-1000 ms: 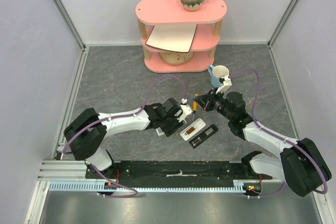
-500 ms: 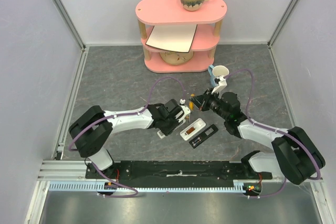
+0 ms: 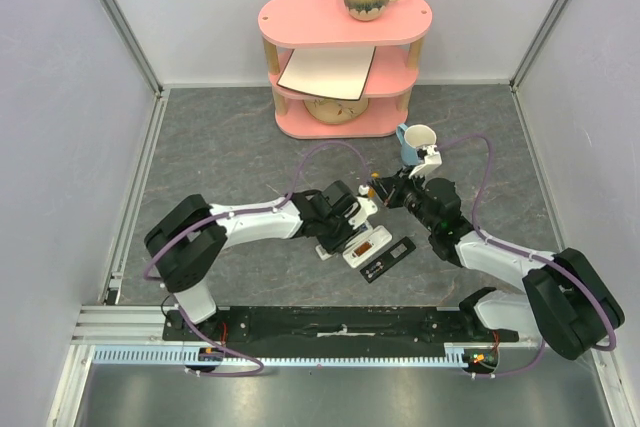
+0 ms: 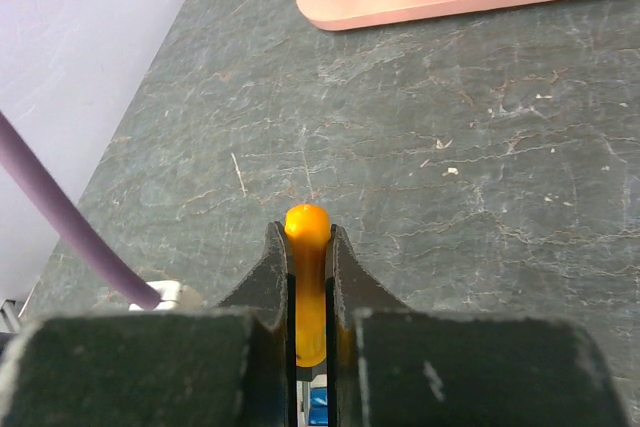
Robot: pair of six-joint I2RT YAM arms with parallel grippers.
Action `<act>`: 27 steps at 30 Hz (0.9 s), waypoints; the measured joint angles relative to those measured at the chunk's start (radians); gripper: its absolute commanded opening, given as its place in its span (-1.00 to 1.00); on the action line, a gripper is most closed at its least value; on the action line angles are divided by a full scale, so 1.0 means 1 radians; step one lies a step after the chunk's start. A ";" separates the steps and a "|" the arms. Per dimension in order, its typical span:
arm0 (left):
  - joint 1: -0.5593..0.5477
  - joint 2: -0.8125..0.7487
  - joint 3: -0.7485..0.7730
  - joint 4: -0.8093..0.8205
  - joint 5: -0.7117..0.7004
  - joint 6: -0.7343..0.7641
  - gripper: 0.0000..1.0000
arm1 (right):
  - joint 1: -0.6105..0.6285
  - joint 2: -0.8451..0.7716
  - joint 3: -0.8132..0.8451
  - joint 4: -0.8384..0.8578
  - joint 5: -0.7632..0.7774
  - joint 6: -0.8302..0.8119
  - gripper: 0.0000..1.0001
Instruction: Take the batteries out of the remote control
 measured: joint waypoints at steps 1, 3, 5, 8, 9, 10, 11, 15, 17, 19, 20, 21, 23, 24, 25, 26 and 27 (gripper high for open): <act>0.000 0.019 0.022 -0.001 0.003 0.006 -0.68 | 0.000 0.000 0.000 0.000 0.007 -0.001 -1.00; 0.000 0.062 0.066 0.001 0.000 0.018 -0.69 | -0.001 0.000 -0.003 -0.002 0.022 -0.001 -1.00; 0.000 0.101 0.100 0.003 -0.013 0.026 -0.68 | -0.004 0.000 -0.008 0.000 0.032 -0.001 -1.00; -0.001 0.118 0.117 -0.008 -0.020 0.036 -0.66 | -0.012 0.000 -0.017 0.000 0.044 0.000 -1.00; -0.002 0.119 0.117 -0.008 -0.023 0.041 -0.63 | -0.014 0.000 -0.021 0.001 0.051 0.000 -1.00; -0.002 0.119 0.117 -0.008 -0.024 0.044 -0.41 | -0.018 0.000 -0.025 0.001 0.056 0.000 -1.00; -0.003 0.119 0.117 -0.007 -0.024 0.047 -0.26 | -0.021 0.000 -0.028 0.001 0.060 0.000 -1.00; -0.003 0.108 0.093 0.025 -0.025 0.053 0.19 | -0.032 0.000 -0.035 0.000 0.077 0.001 -1.00; -0.004 0.097 0.066 0.073 -0.030 0.053 0.29 | -0.036 0.000 -0.035 -0.003 0.083 0.000 -1.00; -0.004 0.080 0.033 0.119 -0.034 0.051 0.30 | -0.041 0.000 -0.035 -0.004 0.086 -0.002 -1.00; -0.004 0.067 0.010 0.142 -0.034 0.051 0.30 | -0.044 0.000 -0.036 -0.004 0.090 -0.003 -1.00; -0.004 0.056 -0.006 0.157 -0.034 0.051 0.30 | -0.046 0.000 -0.037 -0.003 0.092 -0.004 -1.00; -0.004 0.043 -0.030 0.181 -0.034 0.048 0.30 | -0.050 0.000 -0.037 -0.003 0.093 -0.005 -1.00; -0.004 0.038 -0.039 0.191 -0.034 0.045 0.30 | -0.051 0.001 -0.037 -0.002 0.094 -0.005 -1.00; -0.003 0.038 -0.041 0.196 -0.034 0.044 0.28 | -0.052 0.002 -0.037 0.001 0.096 -0.005 -1.00; -0.003 0.038 -0.041 0.198 -0.034 0.042 0.26 | -0.053 0.005 -0.037 0.007 0.097 -0.005 -1.00; -0.003 0.038 -0.041 0.200 -0.035 0.040 0.17 | -0.053 0.010 -0.037 0.012 0.097 -0.005 -1.00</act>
